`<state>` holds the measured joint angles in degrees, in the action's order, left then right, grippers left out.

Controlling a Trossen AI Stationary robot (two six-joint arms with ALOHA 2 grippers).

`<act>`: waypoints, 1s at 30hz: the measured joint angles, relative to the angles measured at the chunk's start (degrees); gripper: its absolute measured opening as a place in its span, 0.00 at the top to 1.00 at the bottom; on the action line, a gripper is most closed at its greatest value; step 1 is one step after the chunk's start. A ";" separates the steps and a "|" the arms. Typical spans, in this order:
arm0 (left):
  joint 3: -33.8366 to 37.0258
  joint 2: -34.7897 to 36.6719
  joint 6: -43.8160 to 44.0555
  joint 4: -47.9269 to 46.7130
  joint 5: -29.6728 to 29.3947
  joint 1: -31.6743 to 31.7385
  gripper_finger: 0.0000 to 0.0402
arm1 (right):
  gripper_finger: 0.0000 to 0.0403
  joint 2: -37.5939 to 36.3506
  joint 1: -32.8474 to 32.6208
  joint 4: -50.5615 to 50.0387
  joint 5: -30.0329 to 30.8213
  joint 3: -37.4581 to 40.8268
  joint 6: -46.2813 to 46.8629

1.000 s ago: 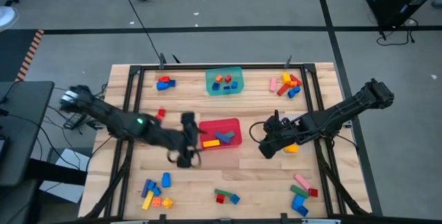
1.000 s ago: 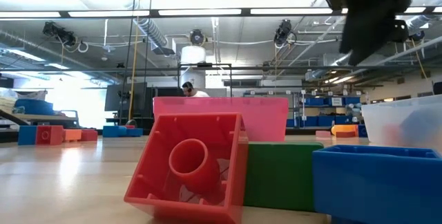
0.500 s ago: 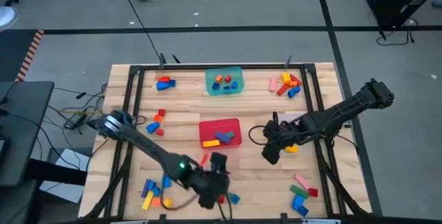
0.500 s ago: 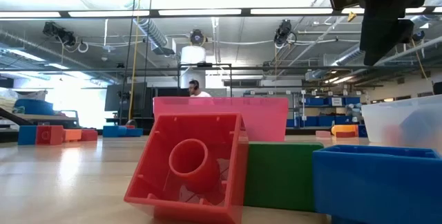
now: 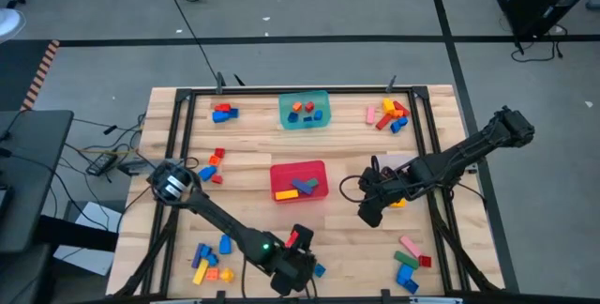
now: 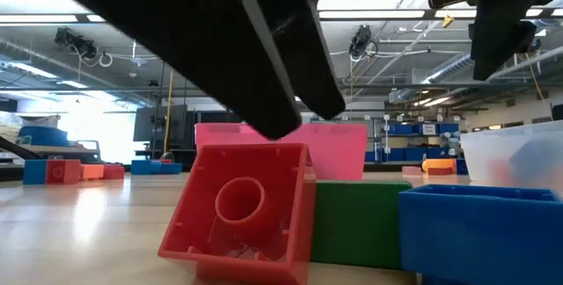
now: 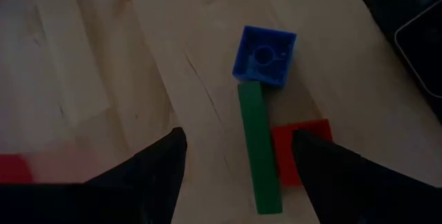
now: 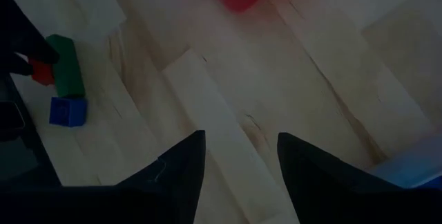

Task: Sort blocks by size
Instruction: Put the green block into the red bin

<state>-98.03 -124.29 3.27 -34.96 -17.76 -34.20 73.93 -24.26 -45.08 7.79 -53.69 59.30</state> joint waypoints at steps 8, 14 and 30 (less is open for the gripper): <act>0.55 -1.90 0.17 2.40 1.78 0.05 0.33 | 0.52 0.00 -0.51 0.02 0.02 0.00 0.07; 0.56 -1.84 0.17 2.12 1.86 0.08 0.33 | 0.52 0.00 -0.49 0.02 0.04 0.02 0.07; 6.28 -1.66 9.25 6.16 4.98 0.20 0.58 | 0.52 0.00 -0.49 0.35 0.11 0.00 0.09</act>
<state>-91.74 -125.95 12.52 -28.80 -12.78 -34.00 73.93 -24.75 -44.73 7.90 -53.69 59.40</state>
